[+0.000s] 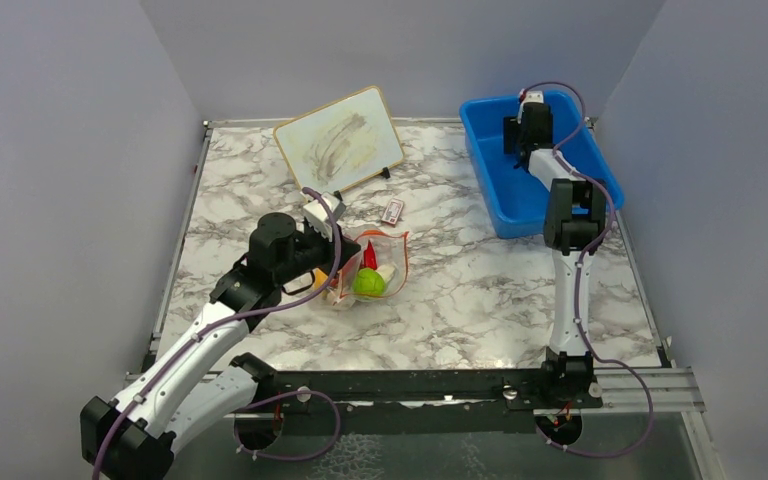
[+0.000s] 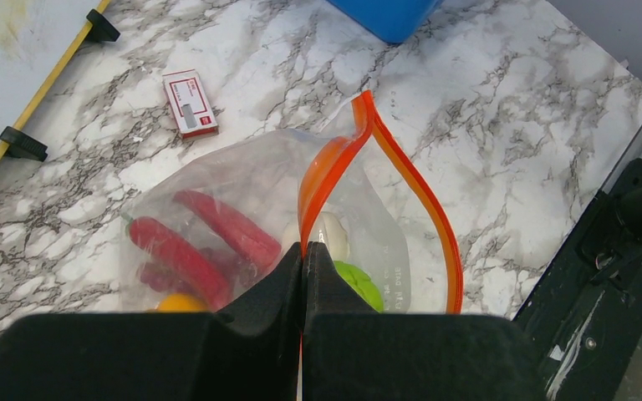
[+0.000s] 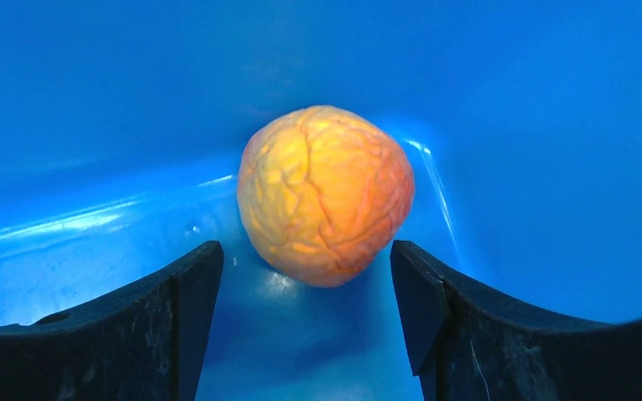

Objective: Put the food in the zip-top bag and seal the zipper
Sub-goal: Pick up the fake fruit from the bin.

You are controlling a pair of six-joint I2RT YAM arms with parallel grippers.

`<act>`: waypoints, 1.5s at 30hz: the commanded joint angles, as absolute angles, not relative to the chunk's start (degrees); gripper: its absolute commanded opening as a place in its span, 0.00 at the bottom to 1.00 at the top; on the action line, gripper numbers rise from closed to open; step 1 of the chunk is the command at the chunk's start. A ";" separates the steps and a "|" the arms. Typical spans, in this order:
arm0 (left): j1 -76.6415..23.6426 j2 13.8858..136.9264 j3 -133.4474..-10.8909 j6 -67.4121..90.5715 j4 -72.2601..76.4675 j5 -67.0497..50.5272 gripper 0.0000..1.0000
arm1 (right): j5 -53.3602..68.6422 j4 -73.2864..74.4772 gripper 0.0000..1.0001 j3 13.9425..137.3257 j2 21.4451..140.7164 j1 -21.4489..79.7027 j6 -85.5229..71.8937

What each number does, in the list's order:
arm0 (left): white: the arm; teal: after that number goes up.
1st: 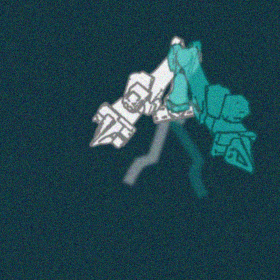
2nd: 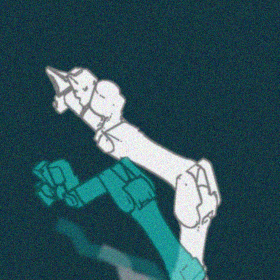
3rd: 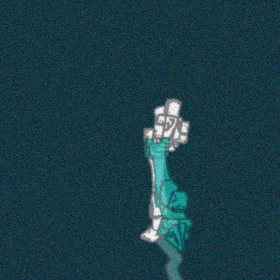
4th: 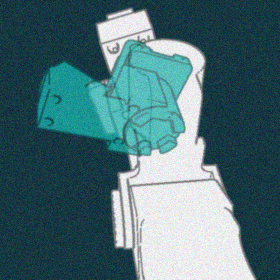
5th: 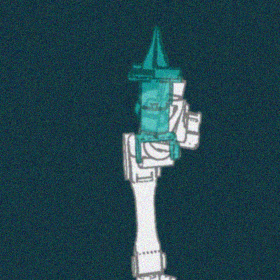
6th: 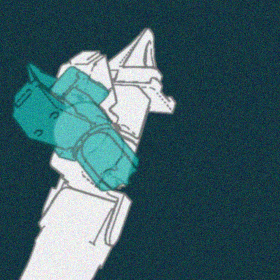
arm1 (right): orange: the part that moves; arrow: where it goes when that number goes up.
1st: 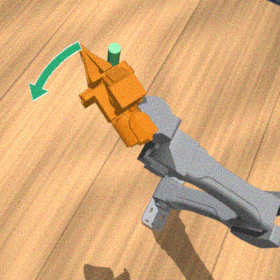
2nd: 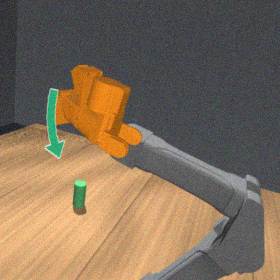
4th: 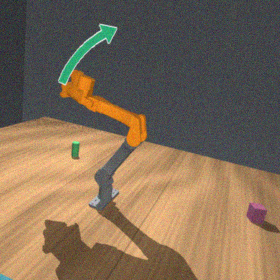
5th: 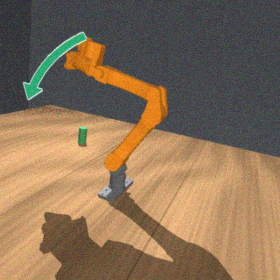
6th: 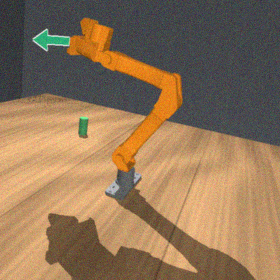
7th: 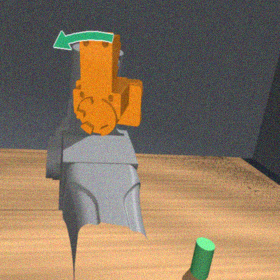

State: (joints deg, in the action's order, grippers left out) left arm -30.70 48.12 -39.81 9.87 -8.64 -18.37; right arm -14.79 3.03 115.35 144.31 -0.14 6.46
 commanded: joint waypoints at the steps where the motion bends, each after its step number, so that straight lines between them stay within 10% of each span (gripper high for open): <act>1: -30.50 48.20 -39.35 9.32 -8.17 -17.45 0.00 | -13.42 0.66 0.73 118.85 147.58 -0.94 7.95; 16: -30.55 49.08 -39.44 9.23 -8.00 -17.24 0.00 | -11.06 -0.98 0.45 116.63 146.59 -0.99 9.58; 45: -30.52 45.97 -38.06 9.93 -6.24 -18.33 0.00 | 11.16 2.24 0.41 69.38 98.01 -0.09 -9.20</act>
